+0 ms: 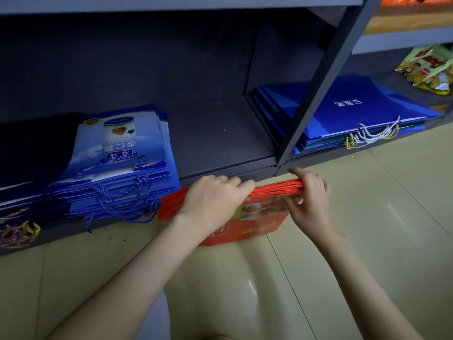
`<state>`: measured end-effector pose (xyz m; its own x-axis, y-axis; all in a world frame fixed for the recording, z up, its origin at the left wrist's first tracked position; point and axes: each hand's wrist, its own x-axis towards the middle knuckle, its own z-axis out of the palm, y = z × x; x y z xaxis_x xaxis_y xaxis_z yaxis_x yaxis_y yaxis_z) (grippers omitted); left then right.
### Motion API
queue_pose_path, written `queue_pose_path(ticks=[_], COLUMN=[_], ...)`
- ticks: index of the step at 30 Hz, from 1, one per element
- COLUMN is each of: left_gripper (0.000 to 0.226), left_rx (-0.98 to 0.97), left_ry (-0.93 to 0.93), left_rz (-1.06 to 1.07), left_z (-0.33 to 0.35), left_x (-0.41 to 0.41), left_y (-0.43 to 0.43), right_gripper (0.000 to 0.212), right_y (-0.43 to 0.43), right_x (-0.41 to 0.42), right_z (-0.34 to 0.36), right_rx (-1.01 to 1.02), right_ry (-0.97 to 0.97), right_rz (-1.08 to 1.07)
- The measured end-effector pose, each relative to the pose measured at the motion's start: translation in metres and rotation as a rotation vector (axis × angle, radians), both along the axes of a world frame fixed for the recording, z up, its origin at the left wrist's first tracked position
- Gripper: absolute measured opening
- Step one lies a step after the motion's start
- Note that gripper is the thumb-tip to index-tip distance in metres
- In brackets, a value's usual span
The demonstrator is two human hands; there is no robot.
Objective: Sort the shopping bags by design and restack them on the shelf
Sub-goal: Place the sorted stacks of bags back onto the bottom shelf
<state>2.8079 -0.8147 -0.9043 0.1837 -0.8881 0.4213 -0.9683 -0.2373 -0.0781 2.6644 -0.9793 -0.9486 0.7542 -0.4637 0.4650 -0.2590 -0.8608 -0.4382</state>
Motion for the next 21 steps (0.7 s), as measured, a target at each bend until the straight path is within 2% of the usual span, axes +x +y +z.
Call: queue_pose_path(ticks=[2, 4, 6, 7, 10, 11, 13, 15, 17, 18, 19, 21], left_gripper=[0.031, 0.032, 0.034, 0.034, 0.030, 0.036, 0.059, 0.095, 0.114, 0.116, 0.115, 0.094], left_rx=[-0.031, -0.045, -0.042, -0.073, -0.278, -0.313, -0.194, 0.097, 0.409, 0.528, 0.567, 0.506], left_ry=[-0.002, -0.044, -0.088, -0.107, -0.156, -0.161, -0.081, 0.025, 0.071, 0.094, 0.109, 0.126], left_rz=[-0.011, -0.017, 0.015, 0.050, 0.247, 0.302, 0.321, 0.308, 0.292, 0.295, 0.317, 0.375], left_z=[0.009, 0.022, 0.034, 0.039, 0.039, 0.034, 0.012, -0.026, -0.075, -0.100, -0.123, -0.153], left_x=[0.006, 0.014, 0.026, 0.034, 0.053, 0.055, 0.052, 0.044, 0.034, 0.031, 0.030, 0.033], left_y=[-0.003, -0.007, -0.013, -0.019, -0.039, -0.043, -0.044, -0.035, -0.023, -0.017, -0.011, -0.003], right_gripper=[0.065, 0.048, 0.025, 0.022, 0.026, 0.026, 0.025, 0.029, 0.037, 0.040, 0.042, 0.047], right_y=[0.006, 0.010, 0.005, 0.000, -0.022, -0.030, -0.047, -0.060, -0.068, -0.070, -0.072, -0.077], right_x=[0.011, 0.024, 0.041, 0.053, 0.106, 0.127, 0.169, 0.203, 0.227, 0.236, 0.242, 0.252], right_z=[0.019, 0.037, 0.051, 0.055, 0.060, 0.058, 0.050, 0.035, 0.019, 0.010, 0.000, -0.019], right_rx=[-0.169, -0.286, -0.282, -0.251, -0.188, -0.172, -0.157, -0.186, -0.226, -0.242, -0.258, -0.282], right_ry=[-0.002, -0.054, -0.105, -0.110, -0.066, -0.042, 0.031, 0.119, 0.217, 0.278, 0.337, 0.415], right_rz=[0.019, 0.049, 0.045, 0.028, -0.031, -0.049, -0.071, -0.067, -0.067, -0.087, -0.117, -0.187])
